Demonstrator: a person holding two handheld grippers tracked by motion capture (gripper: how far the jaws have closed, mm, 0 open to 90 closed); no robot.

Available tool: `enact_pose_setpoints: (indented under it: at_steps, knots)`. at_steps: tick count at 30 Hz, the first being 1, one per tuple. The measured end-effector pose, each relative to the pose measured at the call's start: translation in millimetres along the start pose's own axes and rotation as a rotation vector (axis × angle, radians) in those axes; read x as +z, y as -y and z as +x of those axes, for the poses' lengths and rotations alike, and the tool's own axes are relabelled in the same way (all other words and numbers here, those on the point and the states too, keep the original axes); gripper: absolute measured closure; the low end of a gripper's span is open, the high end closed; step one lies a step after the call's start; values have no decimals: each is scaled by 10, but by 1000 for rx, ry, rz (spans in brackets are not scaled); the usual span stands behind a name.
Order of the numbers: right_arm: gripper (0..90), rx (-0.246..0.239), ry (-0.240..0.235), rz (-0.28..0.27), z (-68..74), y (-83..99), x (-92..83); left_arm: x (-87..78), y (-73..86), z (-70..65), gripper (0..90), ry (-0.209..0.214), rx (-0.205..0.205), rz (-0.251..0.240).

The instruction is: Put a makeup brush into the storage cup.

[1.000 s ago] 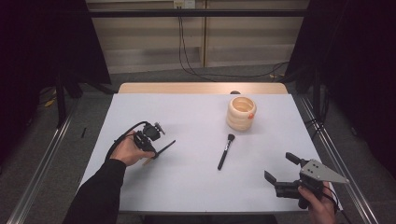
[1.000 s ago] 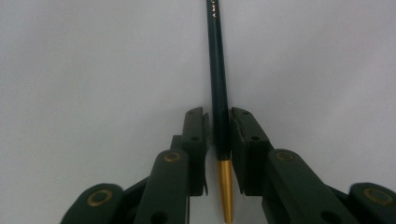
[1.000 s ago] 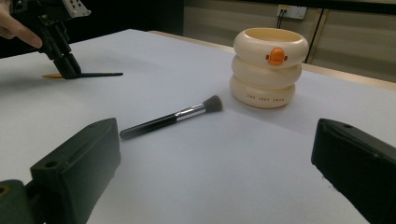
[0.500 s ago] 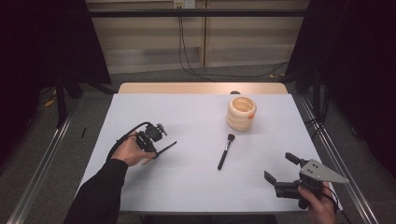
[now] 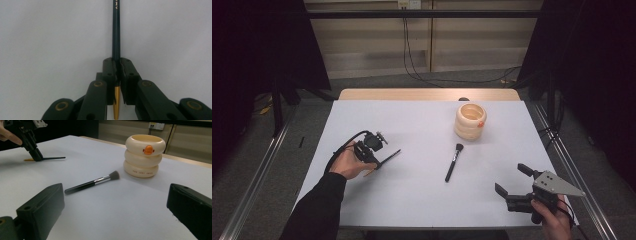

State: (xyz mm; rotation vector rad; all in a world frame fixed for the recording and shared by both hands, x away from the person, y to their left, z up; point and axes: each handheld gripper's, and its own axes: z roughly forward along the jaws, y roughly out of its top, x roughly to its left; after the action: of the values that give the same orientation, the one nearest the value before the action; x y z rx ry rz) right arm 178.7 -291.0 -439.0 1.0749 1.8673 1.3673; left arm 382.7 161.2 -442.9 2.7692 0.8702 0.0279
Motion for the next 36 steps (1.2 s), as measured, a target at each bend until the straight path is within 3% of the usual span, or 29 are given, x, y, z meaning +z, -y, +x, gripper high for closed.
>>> enact_pose_setpoints:
  at_steps: [7,12,15,16,23,28,32,33,35,36]
  knots:
    - [7,2,-1,-2,0,1,2,-17,25,13,834,-17,-26,-38]
    - [7,1,0,0,-1,1,0,-120,70,46,834,7,-62,-100]
    - [7,1,0,-2,0,0,2,-154,86,64,834,20,-67,-104]
    - [7,1,-1,-4,1,1,4,-172,100,71,834,29,-79,-132]
    - [7,2,1,-2,0,1,2,-209,122,51,834,67,-91,-185]
    - [7,1,4,-3,-2,1,1,-260,162,5,834,103,-123,-281]
    - [7,2,3,-1,-3,1,1,-308,191,14,834,98,-105,-311]
    - [7,3,3,-2,-3,1,1,-317,196,-8,834,97,-129,-337]
    - [7,3,2,-2,-4,1,0,-347,215,-19,834,101,-114,-354]
    - [7,3,2,-2,-5,1,1,-362,239,-48,834,116,-123,-410]
